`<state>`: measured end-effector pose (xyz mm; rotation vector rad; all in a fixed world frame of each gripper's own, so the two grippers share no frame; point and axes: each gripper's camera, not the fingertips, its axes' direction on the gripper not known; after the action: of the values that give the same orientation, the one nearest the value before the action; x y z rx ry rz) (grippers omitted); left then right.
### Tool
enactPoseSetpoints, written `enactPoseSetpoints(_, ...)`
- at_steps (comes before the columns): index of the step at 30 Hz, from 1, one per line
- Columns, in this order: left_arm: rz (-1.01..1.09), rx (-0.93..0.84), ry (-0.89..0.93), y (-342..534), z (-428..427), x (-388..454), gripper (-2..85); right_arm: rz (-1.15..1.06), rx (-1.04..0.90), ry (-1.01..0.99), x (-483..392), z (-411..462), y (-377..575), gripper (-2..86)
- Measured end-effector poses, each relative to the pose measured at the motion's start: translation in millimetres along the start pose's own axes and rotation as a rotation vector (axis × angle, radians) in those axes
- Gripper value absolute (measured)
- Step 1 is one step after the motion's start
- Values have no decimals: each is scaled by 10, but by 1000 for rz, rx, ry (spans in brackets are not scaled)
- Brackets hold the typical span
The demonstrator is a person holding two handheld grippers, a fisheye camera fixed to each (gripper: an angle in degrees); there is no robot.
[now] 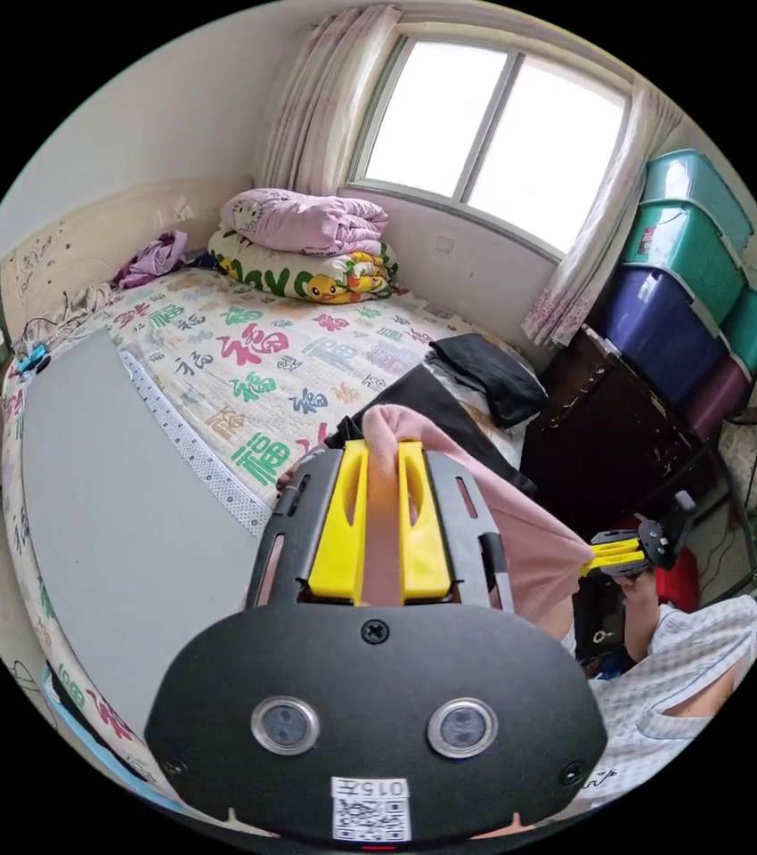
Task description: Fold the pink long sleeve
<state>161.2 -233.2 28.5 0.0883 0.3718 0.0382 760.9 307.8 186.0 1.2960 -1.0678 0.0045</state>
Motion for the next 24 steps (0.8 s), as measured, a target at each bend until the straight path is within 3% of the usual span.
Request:
enactPoseSetpoints(6,-132,200,223,583,-1295,-907,55,-269,38,-304,-1144,-9,380,18)
enactPoseSetpoints(11,-205,337,211,1642,-2312,-1717,60,-421,-158,-635,-2245,1254,855,16)
enactPoseSetpoints(15,-470,312,50,2600,-2689,-2459,87,-409,-386,-637,-2703,2412,1434,16)
enactPoseSetpoints(19,-661,385,179,3271,-2926,-3007,135,-400,-466,-619,-2784,2783,1899,16)
enactPoseSetpoints(24,-684,538,353,3399,-3050,-3259,171,-424,-500,-563,-2759,2951,2313,16)
